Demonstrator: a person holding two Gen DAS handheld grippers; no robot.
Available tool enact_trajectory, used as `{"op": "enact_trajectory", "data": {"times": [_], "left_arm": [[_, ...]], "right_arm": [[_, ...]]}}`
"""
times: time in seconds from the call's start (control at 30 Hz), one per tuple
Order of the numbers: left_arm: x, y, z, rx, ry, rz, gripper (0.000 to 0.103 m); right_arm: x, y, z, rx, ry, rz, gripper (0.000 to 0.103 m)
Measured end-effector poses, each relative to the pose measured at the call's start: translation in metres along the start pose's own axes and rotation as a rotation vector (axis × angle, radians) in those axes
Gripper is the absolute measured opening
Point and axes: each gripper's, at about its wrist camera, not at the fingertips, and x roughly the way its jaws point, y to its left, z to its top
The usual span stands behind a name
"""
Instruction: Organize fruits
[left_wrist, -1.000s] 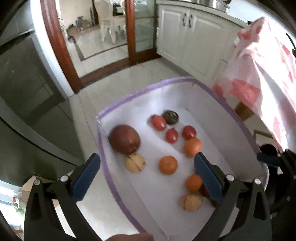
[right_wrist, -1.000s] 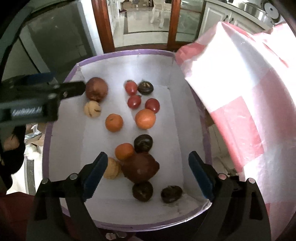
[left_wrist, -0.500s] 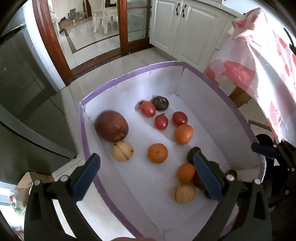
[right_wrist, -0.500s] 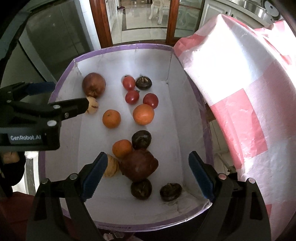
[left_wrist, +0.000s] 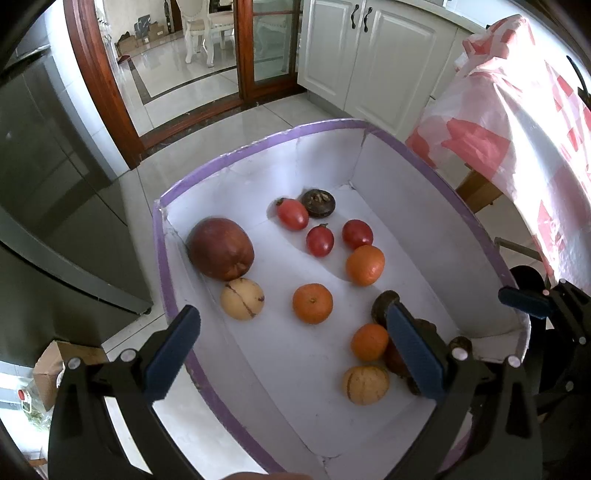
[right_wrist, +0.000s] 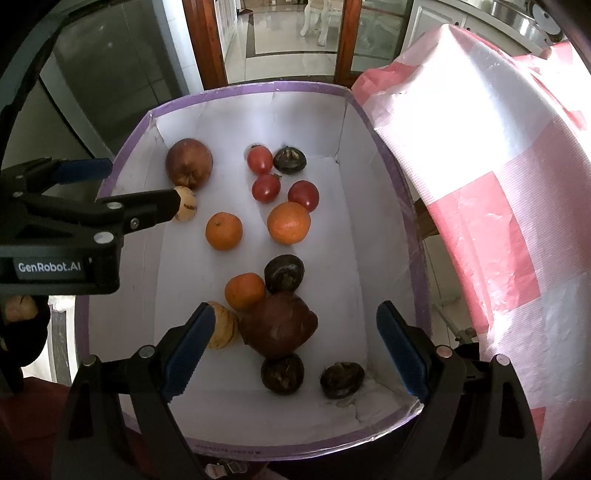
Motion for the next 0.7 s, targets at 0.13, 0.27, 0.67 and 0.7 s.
{"op": "enact_trajectory", "data": {"times": [0.13,0.27,0.67,0.7], "left_arm": [[0.0015,-0.0010,-0.0005,0.001,0.004,-0.002,0.101],[0.0017,-0.0019,-0.0012,0.002,0.007,-0.003,0.101],[0.0025,-0.0023,-0.0015,0.000,0.012,-0.004,0.101],[0.0028,-0.0022,-0.0018,0.000,0.012,-0.004,0.101]], "right_arm": [[0.0001,0.0002,-0.0005,-0.001,0.002,0.000,0.086],[0.0000,0.0002,-0.0007,-0.001,0.002,0.001,0.087],[0.0033,0.0016,-0.0024,0.000,0.008,0.004,0.087],[0.0034,0.0020,-0.0028,0.000,0.009,0.005,0.087]]}}
